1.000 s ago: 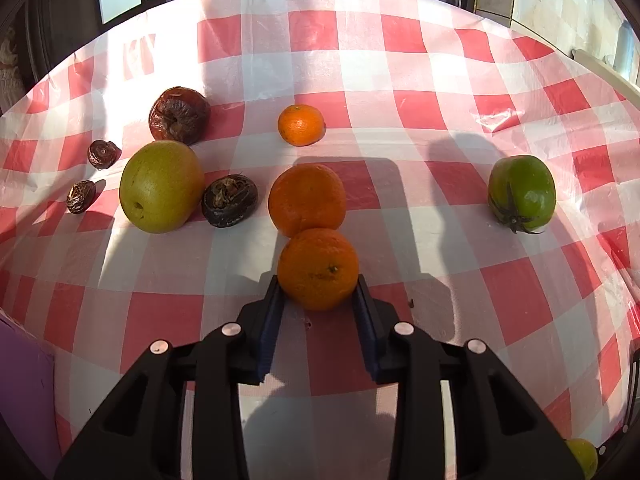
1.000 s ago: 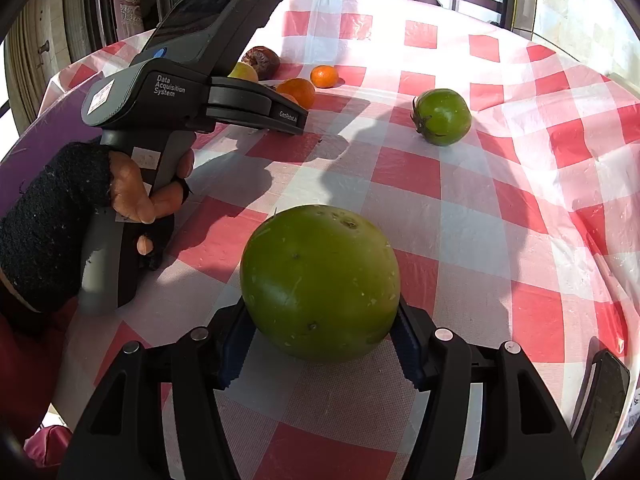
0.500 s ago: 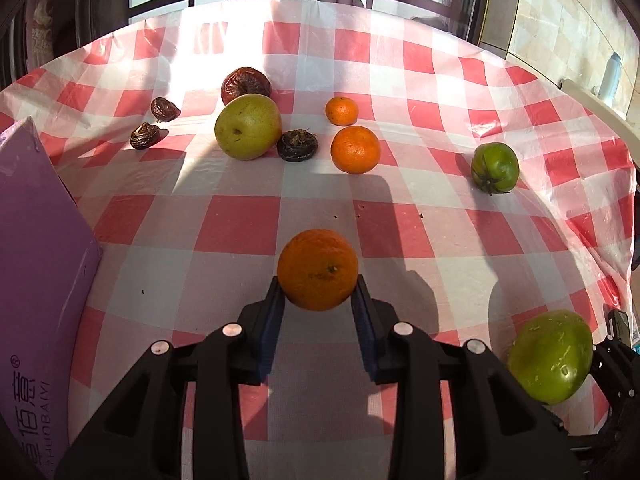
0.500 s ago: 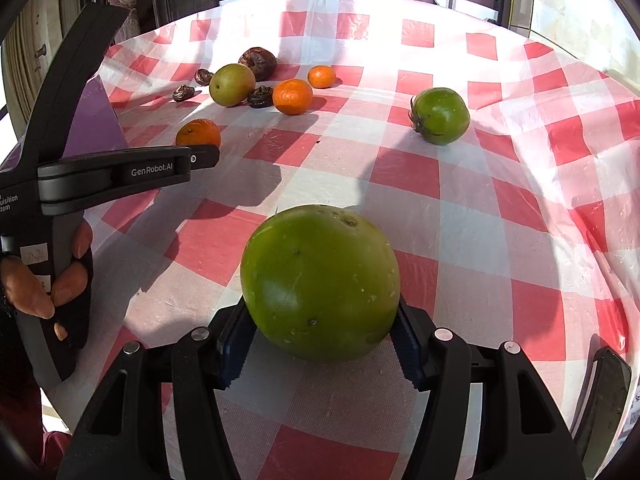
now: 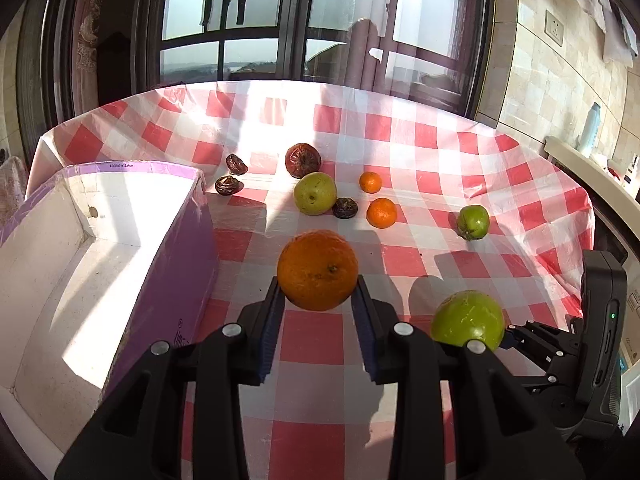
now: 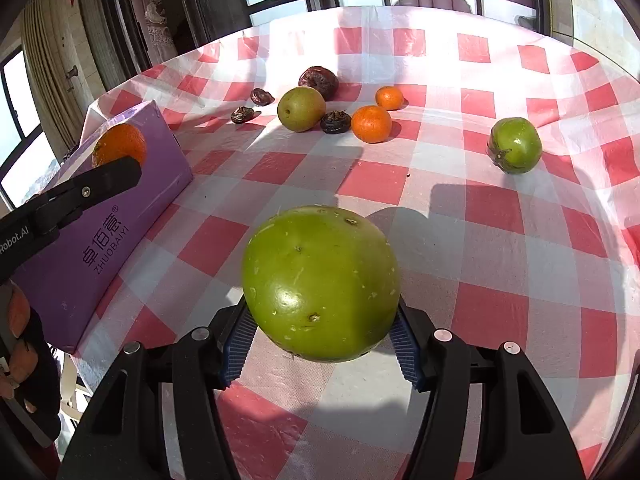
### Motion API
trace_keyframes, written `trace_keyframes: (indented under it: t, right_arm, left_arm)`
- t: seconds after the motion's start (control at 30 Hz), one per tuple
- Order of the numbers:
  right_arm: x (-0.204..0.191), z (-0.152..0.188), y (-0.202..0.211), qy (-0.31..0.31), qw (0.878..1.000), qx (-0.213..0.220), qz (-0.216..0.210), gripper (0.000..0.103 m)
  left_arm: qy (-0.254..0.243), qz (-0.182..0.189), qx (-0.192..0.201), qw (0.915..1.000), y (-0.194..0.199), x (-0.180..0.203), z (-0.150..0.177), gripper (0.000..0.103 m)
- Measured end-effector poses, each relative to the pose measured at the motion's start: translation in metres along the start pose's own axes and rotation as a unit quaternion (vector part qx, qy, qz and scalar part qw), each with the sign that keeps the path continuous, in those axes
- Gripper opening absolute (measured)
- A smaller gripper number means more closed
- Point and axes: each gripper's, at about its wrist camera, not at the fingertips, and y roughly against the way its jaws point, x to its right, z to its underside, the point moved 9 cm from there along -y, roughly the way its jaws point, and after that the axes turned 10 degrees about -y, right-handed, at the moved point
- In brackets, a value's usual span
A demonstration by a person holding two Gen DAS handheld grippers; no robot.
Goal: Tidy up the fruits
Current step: 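Carry the orange and the green pomelo over the purple-rimmed white box with both grippers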
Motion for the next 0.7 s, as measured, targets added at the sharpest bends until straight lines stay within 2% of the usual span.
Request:
trace_keyframes:
  t: [0.13,0.3,0.47,0.63,0.7]
  right_arm:
    - [-0.039,-0.016,0.012,0.029,0.999,0.012,-0.034,0.060]
    - [-0.096,-0.037,0.026,0.072,0.994,0.025,-0.077,0.060]
    - [-0.160,-0.049,0.031,0.121,0.986,0.027,-0.111,0.060]
    - [-0.230,-0.056,0.030,0.179,0.974,0.023,-0.137,0.060]
    - [-0.254,-0.057,0.023,0.205,0.970,0.016,-0.132,0.060]
  left_arm:
    - [-0.002,-0.020,0.032,0.9993,0.038,-0.025,-0.017,0.035]
    - [-0.004,-0.057,0.032,0.9978,0.069,-0.073,-0.021,0.035]
    - [-0.003,-0.080,-0.007,0.9968,0.076,-0.124,-0.004,0.035]
    - [0.017,-0.087,-0.077,0.9931,0.068,-0.172,0.032,0.035]
    - [0.024,-0.083,-0.110,0.9902,0.060,-0.186,0.047,0.035]
